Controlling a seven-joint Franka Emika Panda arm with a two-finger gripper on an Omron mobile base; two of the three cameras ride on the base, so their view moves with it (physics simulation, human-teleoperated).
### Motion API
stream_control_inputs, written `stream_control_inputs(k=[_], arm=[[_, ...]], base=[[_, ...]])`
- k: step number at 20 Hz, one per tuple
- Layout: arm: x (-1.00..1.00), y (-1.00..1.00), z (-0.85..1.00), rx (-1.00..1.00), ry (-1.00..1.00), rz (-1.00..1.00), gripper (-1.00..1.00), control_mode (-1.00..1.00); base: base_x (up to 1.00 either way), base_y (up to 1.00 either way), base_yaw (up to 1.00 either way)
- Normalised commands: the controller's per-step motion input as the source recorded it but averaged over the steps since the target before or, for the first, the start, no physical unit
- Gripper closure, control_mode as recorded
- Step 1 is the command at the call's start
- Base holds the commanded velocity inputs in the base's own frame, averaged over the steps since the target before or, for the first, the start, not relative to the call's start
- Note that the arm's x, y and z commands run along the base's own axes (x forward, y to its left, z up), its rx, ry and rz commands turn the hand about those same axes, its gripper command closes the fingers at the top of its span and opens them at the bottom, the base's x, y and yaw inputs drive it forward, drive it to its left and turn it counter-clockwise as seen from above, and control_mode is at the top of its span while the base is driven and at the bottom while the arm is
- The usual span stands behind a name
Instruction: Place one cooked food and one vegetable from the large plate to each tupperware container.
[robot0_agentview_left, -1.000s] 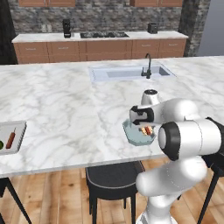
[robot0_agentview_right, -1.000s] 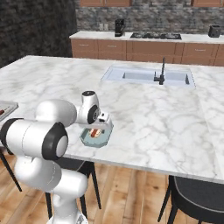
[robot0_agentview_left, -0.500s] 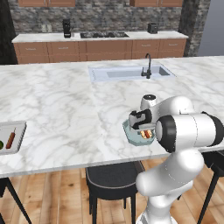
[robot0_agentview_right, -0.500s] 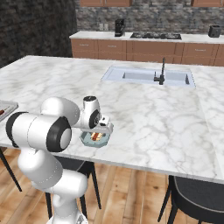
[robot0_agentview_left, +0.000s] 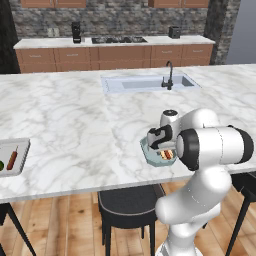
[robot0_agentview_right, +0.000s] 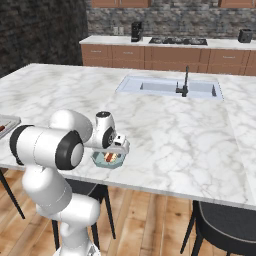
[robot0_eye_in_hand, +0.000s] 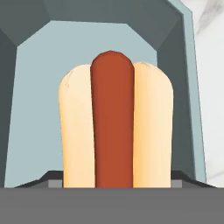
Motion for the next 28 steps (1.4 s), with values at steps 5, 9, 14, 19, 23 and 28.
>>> stream_control_inputs(k=[5, 9, 14, 19, 23, 28], arm=[[0.06, 0.06, 0.01, 0.0, 0.01, 0.0, -1.0, -1.0], [0.11, 0.0, 0.16, 0.0, 0.04, 0.0, -1.0, -1.0], [-0.11, 0.0, 0.26, -0.01, 0.0, 0.0, -1.0, -1.0], [-0.81, -0.01, 0.51, 0.0, 0.0, 0.0, -1.0, -1.0], [-1.0, -0.01, 0.59, 0.0, -0.02, 0.0, -1.0, -1.0], [-1.0, 0.0, 0.87, 0.04, -0.01, 0.0, -1.0, -1.0]], base=[[0.0, 0.0, 0.0], [0.0, 0.0, 0.0], [0.0, 0.0, 0.0], [0.0, 0.0, 0.0], [0.0, 0.0, 0.0], [0.0, 0.0, 0.0]])
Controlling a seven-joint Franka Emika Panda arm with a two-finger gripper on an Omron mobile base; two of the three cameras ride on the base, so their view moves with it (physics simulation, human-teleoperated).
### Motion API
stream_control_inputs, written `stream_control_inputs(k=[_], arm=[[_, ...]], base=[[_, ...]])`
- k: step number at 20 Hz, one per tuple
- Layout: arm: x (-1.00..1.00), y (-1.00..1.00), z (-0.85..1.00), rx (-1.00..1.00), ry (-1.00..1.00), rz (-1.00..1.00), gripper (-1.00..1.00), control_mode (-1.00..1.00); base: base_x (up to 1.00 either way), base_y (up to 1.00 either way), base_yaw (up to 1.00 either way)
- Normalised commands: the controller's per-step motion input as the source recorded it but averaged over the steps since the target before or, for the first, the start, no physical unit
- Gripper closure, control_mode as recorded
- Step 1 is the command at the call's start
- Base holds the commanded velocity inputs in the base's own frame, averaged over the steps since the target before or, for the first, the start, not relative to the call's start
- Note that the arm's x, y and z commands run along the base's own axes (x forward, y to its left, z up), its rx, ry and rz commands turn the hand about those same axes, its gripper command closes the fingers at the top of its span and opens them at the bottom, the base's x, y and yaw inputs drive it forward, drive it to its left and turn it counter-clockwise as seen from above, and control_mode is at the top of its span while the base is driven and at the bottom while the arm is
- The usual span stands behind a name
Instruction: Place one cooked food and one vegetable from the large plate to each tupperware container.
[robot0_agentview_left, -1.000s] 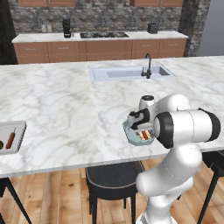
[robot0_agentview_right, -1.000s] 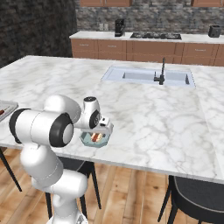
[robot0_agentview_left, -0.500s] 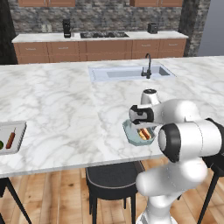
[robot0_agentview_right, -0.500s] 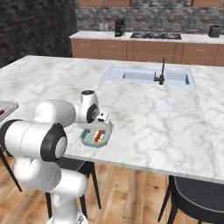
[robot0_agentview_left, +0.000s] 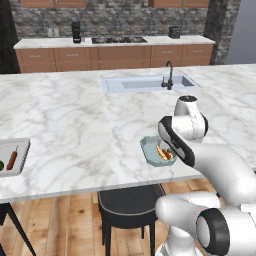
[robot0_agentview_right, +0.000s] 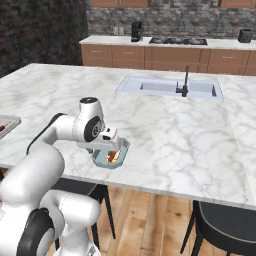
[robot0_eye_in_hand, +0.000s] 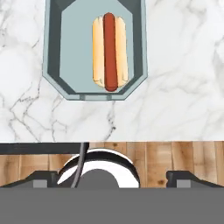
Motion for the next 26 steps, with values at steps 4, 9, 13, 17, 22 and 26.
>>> stream_control_inputs(k=[4, 9, 13, 17, 22, 26], arm=[[-1.0, 0.1, 0.81, 0.09, -0.03, 0.0, -1.0, -1.0], [-0.36, 0.13, 0.03, 0.0, -0.01, 0.0, -1.0, -1.0], [0.0, 0.0, 0.0, 0.0, 0.01, 0.0, -1.0, -1.0], [-0.14, 0.14, 0.0, 0.0, -0.02, 0.02, -1.0, 1.0], [0.0, 0.0, 0.0, 0.0, 0.0, 0.0, -1.0, 1.0], [0.0, 0.0, 0.0, 0.0, 0.0, 0.0, -1.0, 1.0]], base=[[0.0, 0.0, 0.0], [0.0, 0.0, 0.0], [0.0, 0.0, 0.0], [-0.1, 0.14, 0.0], [-0.48, 1.0, 0.0], [-0.29, 1.0, 0.0]])
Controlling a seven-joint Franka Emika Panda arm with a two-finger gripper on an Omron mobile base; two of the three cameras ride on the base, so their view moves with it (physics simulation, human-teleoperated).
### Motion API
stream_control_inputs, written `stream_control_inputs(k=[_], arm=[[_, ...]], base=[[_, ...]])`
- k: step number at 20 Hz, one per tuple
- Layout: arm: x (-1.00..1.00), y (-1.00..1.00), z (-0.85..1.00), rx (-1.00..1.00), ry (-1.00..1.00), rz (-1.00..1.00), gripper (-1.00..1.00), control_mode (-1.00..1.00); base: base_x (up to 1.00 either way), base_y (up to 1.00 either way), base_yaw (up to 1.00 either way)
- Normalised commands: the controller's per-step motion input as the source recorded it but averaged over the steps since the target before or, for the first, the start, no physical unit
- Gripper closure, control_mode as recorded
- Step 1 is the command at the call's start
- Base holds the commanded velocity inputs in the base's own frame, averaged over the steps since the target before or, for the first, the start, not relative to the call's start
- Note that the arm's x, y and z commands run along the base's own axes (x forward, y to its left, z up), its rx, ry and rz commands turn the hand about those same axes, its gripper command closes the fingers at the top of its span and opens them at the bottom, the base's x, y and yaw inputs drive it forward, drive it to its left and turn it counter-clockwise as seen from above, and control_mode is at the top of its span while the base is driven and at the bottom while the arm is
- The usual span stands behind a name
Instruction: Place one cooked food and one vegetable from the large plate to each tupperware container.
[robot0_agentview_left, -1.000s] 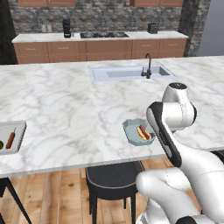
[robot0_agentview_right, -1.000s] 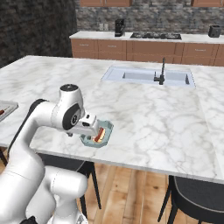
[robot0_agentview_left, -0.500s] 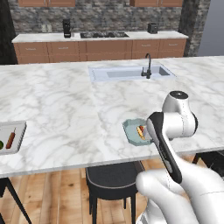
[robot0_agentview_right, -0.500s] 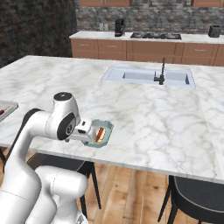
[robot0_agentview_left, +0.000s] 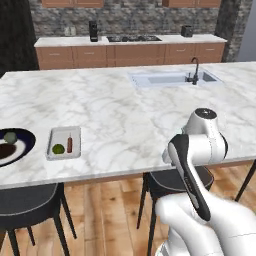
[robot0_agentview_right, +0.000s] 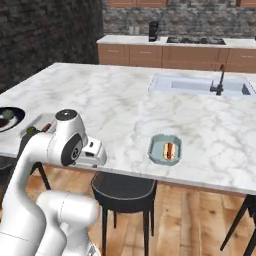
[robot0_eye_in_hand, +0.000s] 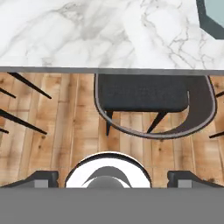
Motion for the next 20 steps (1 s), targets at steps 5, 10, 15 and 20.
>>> stream_control_inputs(k=[5, 10, 15, 20], arm=[[0.0, 0.0, 0.0, 0.0, 0.0, 0.0, -1.0, 1.0], [0.0, 0.0, 0.0, 0.0, 0.0, 0.0, -1.0, 1.0], [0.0, 0.0, 0.0, 0.0, 0.0, 0.0, -1.0, 1.0], [0.0, 0.0, 0.0, 0.0, 0.0, 0.0, -1.0, 1.0]], base=[[0.0, 1.0, 0.0], [0.0, 1.0, 0.07], [0.17, 1.0, 0.13], [0.37, 0.92, -0.02]])
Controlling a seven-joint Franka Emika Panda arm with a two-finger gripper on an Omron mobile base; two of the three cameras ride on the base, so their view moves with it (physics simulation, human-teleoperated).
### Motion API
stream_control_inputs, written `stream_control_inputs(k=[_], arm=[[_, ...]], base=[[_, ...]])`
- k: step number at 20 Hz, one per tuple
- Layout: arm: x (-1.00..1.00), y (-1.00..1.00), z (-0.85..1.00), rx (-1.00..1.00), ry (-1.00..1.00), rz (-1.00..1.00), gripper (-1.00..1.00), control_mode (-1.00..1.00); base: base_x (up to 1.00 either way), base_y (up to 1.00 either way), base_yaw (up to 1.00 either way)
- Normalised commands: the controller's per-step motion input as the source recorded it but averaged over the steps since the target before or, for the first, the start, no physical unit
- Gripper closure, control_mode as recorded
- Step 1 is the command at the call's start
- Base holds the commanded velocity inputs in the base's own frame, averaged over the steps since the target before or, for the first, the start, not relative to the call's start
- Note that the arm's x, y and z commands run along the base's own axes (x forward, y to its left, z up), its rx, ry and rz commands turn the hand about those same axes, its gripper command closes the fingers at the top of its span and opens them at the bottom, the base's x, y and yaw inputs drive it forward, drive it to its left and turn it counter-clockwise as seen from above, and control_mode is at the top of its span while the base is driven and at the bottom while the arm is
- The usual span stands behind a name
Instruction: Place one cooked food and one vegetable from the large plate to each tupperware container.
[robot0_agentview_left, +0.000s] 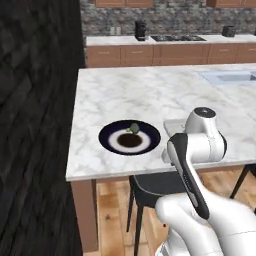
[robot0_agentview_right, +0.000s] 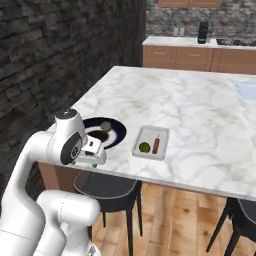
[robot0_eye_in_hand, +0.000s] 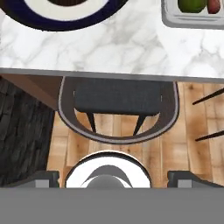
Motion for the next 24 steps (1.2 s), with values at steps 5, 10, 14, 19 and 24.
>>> stream_control_inputs(k=[5, 10, 14, 19, 24], arm=[[0.0, 0.0, 0.0, 0.0, 0.0, 0.0, -1.0, 1.0], [0.09, 0.05, -0.02, 0.0, 0.0, -0.01, -1.0, -1.0], [0.46, 0.01, -0.08, 0.0, 0.0, 0.0, -1.0, -1.0], [0.82, -0.09, -0.01, 0.0, 0.02, -0.01, -1.0, -1.0], [0.85, -0.35, 0.46, 0.0, 0.03, -0.06, -1.0, -1.0]], base=[[0.42, 0.9, -0.14], [0.35, 0.37, -0.04], [0.0, 0.0, 0.0], [0.0, 0.0, 0.0], [0.0, 0.0, 0.0]])
